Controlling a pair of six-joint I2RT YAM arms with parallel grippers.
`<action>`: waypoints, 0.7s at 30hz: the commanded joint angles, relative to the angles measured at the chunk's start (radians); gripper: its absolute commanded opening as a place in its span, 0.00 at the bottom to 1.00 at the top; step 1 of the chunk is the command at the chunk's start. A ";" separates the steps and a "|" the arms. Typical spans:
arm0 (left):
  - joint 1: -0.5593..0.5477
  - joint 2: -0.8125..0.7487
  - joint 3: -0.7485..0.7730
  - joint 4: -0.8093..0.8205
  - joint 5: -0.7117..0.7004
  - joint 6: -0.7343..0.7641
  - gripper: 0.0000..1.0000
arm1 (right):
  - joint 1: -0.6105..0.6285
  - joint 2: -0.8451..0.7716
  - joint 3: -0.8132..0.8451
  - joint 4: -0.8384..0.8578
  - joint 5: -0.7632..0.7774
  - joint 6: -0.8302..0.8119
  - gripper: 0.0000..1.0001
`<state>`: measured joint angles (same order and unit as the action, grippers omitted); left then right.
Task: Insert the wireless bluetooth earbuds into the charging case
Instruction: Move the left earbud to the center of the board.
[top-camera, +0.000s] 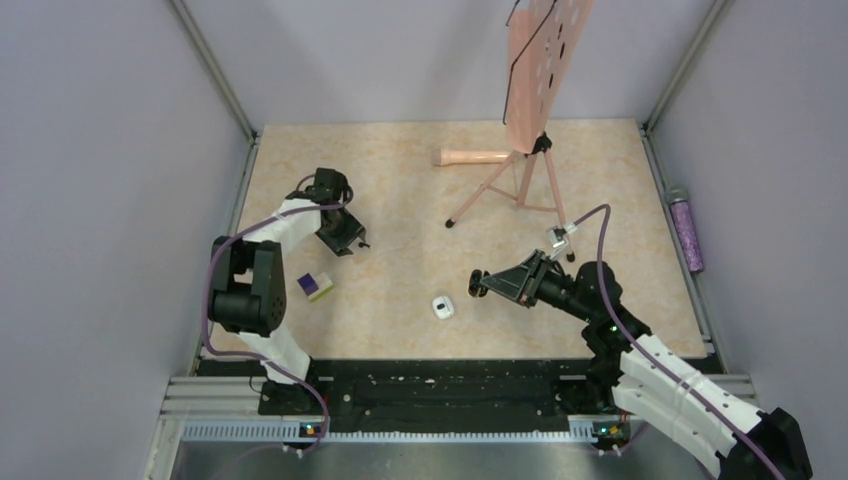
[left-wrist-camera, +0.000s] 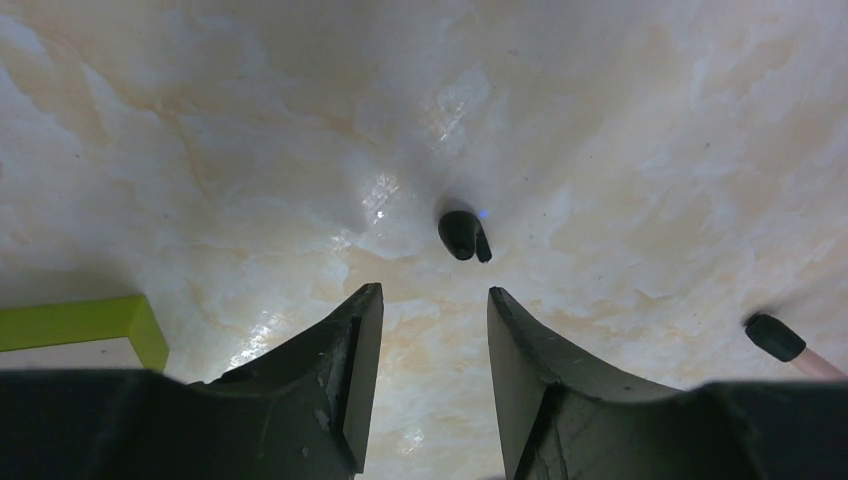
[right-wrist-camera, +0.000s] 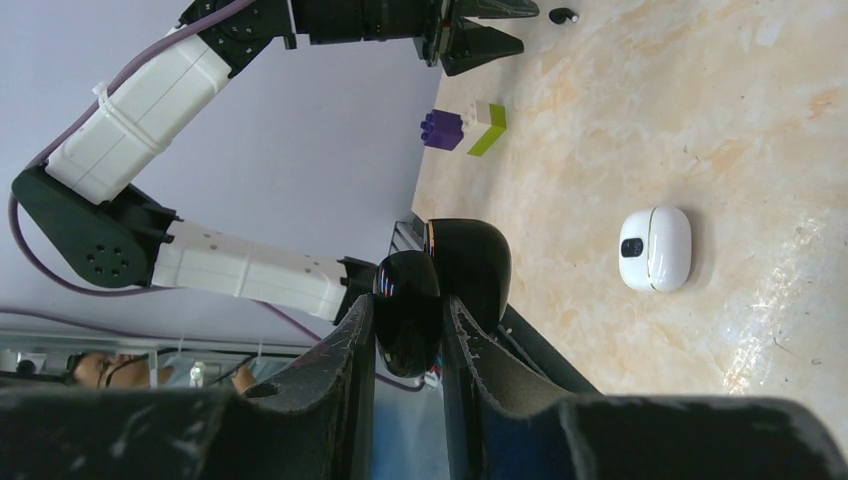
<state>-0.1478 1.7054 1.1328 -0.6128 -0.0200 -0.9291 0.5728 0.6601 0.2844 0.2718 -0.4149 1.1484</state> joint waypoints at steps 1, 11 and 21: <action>-0.003 0.020 0.013 0.047 -0.048 -0.048 0.47 | -0.011 -0.016 0.063 0.000 -0.012 -0.009 0.00; -0.007 0.079 0.045 0.051 -0.067 -0.063 0.37 | -0.010 -0.015 0.061 0.000 -0.011 -0.010 0.00; -0.014 0.108 0.064 0.072 -0.058 -0.042 0.37 | -0.011 -0.018 0.047 0.005 -0.009 -0.009 0.00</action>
<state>-0.1528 1.7817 1.1580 -0.5709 -0.0547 -0.9703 0.5728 0.6598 0.2848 0.2417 -0.4171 1.1477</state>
